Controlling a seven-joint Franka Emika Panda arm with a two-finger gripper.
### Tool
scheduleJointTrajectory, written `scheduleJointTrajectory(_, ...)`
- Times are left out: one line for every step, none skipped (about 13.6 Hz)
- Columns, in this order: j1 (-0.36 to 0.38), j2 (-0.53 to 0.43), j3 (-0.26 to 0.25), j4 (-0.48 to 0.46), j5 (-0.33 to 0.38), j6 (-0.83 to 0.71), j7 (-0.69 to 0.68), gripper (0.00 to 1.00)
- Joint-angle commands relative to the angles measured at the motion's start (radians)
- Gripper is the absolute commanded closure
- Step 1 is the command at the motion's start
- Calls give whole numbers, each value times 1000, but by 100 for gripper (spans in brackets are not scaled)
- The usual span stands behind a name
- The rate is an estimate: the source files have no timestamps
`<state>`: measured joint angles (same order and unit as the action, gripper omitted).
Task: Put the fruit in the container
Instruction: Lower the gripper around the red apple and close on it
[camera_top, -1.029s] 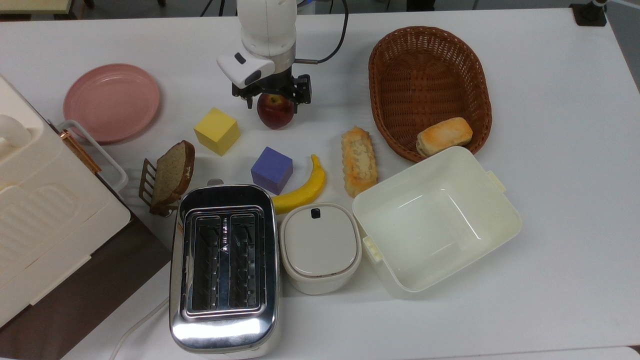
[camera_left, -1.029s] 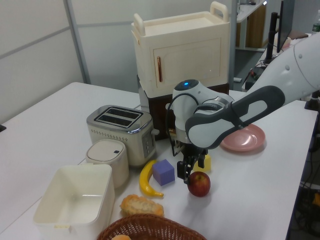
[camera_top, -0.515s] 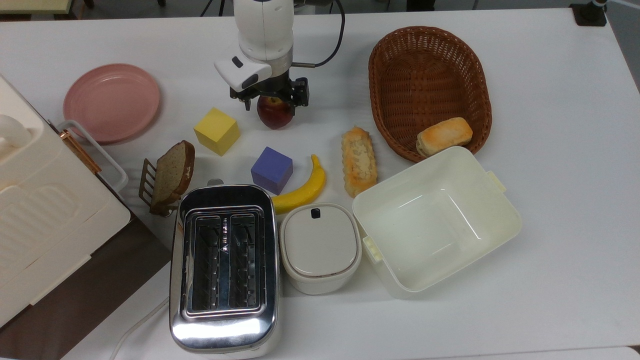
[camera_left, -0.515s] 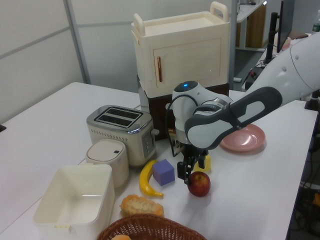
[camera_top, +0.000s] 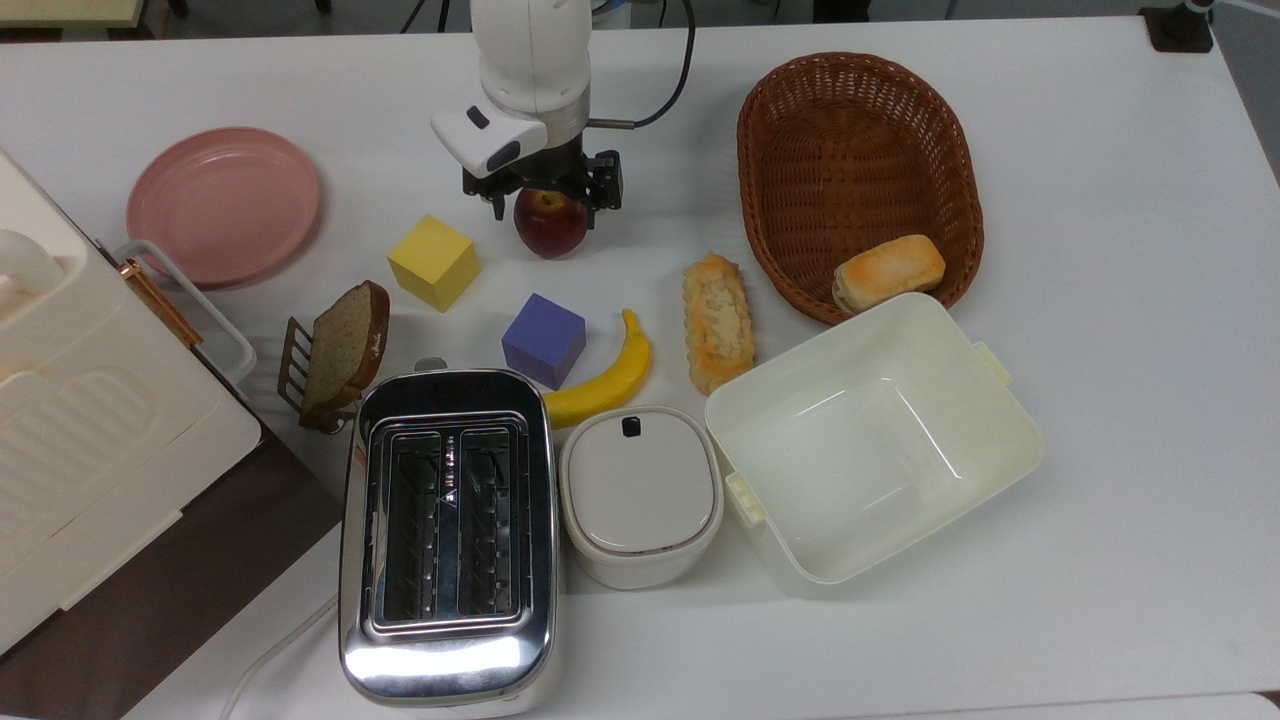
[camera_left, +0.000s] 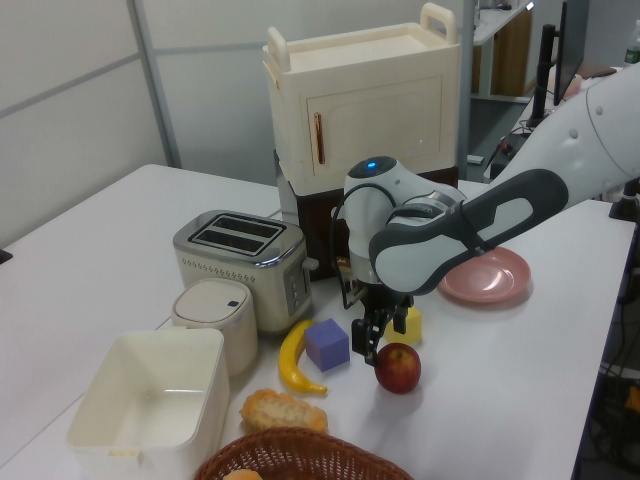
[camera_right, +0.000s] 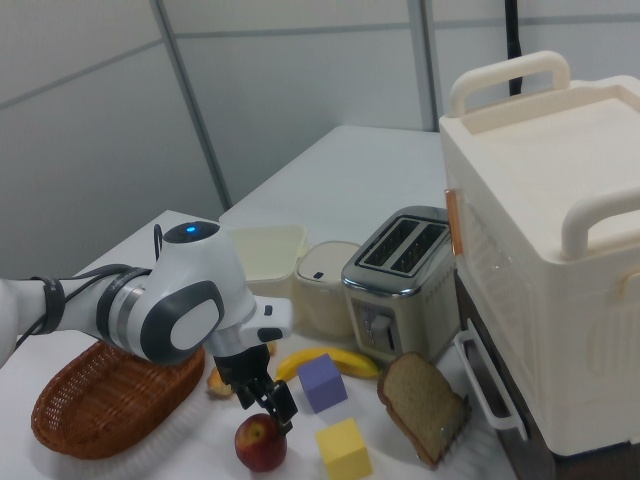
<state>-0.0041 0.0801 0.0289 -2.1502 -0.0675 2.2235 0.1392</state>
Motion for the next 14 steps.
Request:
scheduleJointTrajectory(47, -42, -50, -33, -18, 22, -4, 0)
scheduleJointTrajectory(47, -42, -50, -34, -18, 19, -4, 0)
scheduleJointTrajectory(53, -40, -55, -45, -18, 19, -4, 0)
scheduleJointTrajectory(59, -39, -58, -59, -18, 19, -4, 0)
scheduleJointTrajectory(67, -39, -69, -66, -18, 19, -4, 0)
scheduleJointTrajectory(67, -39, -72, -69, -18, 16, -3, 0)
scheduleJointTrajectory(68, -34, -75, -68, -18, -5, 0, 0)
scheduleJointTrajectory(70, -34, -75, -69, -18, -17, 3, 0)
scheduleJointTrajectory(70, -33, -75, -71, -18, -28, 7, 0)
scheduleJointTrajectory(70, -30, -75, -77, -17, -28, 7, 0)
scheduleJointTrajectory(70, -26, -75, -77, -18, -28, 7, 0)
scheduleJointTrajectory(70, -25, -75, -77, -18, -28, 7, 0)
scheduleJointTrajectory(69, -25, -75, -77, -18, -28, 3, 2)
scheduleJointTrajectory(68, -20, -75, -77, -18, -27, 0, 35)
